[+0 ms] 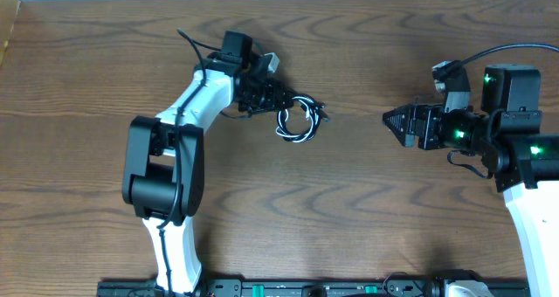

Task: Untangle cables
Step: 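Raise both arms and move both grippers toward the cable bundle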

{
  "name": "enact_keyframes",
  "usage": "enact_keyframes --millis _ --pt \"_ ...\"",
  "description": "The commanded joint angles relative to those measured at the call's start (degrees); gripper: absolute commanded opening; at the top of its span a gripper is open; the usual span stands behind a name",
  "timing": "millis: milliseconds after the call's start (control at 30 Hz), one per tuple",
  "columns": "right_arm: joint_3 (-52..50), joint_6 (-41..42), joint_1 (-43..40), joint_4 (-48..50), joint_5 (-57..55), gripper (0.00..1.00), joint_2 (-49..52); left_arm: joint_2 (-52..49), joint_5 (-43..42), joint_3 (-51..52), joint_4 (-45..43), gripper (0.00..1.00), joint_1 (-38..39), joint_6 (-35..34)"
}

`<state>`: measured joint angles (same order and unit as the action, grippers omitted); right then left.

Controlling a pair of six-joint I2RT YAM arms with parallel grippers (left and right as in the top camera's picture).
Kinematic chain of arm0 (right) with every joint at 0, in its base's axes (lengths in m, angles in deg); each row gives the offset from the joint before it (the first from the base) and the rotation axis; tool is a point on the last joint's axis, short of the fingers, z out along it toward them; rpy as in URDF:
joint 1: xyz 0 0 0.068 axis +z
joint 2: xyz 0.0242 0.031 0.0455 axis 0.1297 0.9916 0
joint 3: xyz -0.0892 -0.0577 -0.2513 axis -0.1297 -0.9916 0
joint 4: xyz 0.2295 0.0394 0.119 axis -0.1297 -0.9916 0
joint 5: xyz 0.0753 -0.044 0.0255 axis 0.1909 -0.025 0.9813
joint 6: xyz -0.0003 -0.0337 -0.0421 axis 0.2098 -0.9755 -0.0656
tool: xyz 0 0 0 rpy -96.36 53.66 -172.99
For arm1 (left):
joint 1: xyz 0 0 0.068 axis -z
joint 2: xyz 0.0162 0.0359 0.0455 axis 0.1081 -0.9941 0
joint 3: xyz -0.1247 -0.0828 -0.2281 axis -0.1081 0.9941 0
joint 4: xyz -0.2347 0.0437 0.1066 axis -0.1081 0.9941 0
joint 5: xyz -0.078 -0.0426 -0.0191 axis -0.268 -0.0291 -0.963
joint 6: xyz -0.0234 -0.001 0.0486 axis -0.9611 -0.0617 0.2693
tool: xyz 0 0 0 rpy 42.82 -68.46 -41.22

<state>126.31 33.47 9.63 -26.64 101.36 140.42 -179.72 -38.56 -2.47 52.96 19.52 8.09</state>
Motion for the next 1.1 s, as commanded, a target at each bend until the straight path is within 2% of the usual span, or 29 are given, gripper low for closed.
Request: enact_keyframes --millis 0,167,300,333,367,467,567,633,667,767,1000,1067 --pt "1.0 -0.6 0.9 -0.2 0.3 0.79 0.1 -1.6 -0.2 -0.7 -0.8 0.47 1.1 -1.4" --pt "1.0 -0.6 0.9 -0.2 0.3 0.79 0.2 -1.9 7.3 -0.7 -0.9 0.39 2.8 -4.9" --pt "1.0 -0.6 0.9 -0.2 0.1 0.79 0.4 -1.9 10.3 -0.7 -1.7 0.27 4.2 -6.3" --pt "1.0 -0.6 0.9 -0.1 0.1 0.79 0.4 -1.9 10.3 -0.7 -1.9 0.15 4.6 -6.3" --pt "1.0 -0.6 0.9 0.0 0.1 0.79 0.4 -1.9 10.3 -0.7 -1.9 0.08 4.8 -6.3" --pt "1.0 -0.6 0.9 0.4 0.1 0.78 0.4 -1.8 10.1 -0.7 -1.9 0.07 4.9 -7.5" --pt "1.0 -0.5 0.9 3.5 0.4 0.8 0.6 -0.6 5.3 -0.7 -1.9 0.08 4.3 -9.2" --pt "1.0 -0.5 0.9 6.2 1.1 0.79 0.8 1.0 -0.7 -0.7 -1.9 0.07 3.7 -9.2" --pt "1.0 0.3 1.2 8.5 1.3 0.77 1.2 3.1 -8.6 -0.7 -1.9 0.07 2.9 -9.2" --pt "1.0 1.6 2.2 11.7 1.2 0.73 2.8 7.8 -20.0 -0.7 -1.8 0.07 1.8 -9.2" --pt "1.0 3.6 4.3 13.7 1.9 0.67 10.0 17.2 -24.5 -0.7 -1.7 0.07 1.8 -10.8" --pt "1.0 3.7 5.2 14.6 2.4 0.61 12.0 19.1 -25.7 -0.7 -1.7 0.08 1.8 -10.8"
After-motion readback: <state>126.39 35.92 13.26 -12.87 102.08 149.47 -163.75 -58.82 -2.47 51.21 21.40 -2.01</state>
